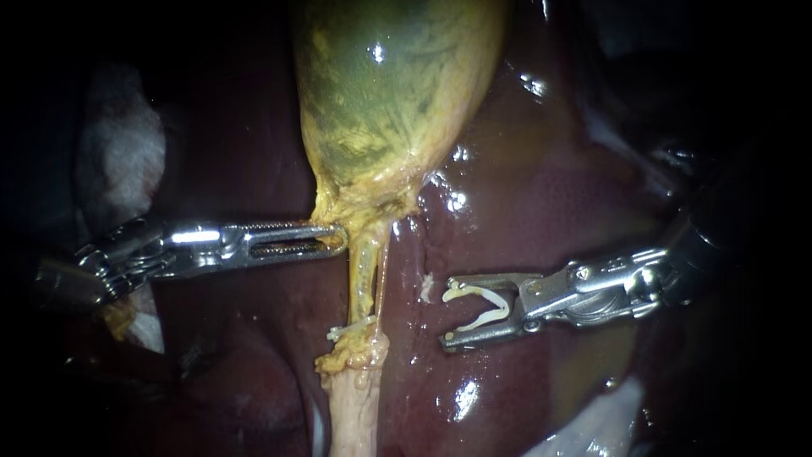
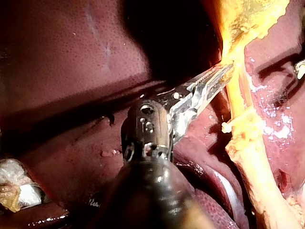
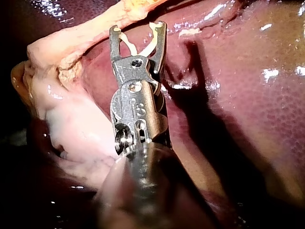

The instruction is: Clipping second clip left tube

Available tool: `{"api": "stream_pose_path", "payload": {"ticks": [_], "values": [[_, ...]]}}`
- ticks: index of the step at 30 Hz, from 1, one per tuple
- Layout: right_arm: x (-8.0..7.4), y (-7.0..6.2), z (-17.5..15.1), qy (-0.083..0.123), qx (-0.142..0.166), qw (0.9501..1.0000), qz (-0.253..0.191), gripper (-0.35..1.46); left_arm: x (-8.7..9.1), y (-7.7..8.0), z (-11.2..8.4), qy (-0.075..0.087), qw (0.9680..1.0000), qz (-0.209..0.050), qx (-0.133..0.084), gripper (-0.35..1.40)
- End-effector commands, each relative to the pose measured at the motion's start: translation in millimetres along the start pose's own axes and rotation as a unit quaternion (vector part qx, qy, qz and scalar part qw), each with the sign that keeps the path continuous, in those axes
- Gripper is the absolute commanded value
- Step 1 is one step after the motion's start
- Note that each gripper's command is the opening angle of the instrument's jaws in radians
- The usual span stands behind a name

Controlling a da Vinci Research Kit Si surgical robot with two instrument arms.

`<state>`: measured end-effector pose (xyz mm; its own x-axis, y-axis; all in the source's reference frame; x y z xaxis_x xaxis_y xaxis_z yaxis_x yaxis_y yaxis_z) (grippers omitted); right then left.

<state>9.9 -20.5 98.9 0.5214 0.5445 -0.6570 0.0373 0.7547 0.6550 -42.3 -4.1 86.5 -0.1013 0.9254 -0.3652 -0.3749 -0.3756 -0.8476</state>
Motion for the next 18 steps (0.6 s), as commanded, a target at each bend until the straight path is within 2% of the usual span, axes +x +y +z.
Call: {"api": "stream_pose_path", "payload": {"ticks": [1,18], "values": [[0.0,0.0,0.0,0.000,0.000,1.0000,0.000,0.60,0.0,0.0,0.0,0.000,1.0000,0.000,0.000,-0.08],[0.1,-0.3,0.0,0.000,0.001,0.9999,0.012,0.60,0.1,0.0,-0.1,0.000,1.0000,0.000,0.000,-0.08]]}}
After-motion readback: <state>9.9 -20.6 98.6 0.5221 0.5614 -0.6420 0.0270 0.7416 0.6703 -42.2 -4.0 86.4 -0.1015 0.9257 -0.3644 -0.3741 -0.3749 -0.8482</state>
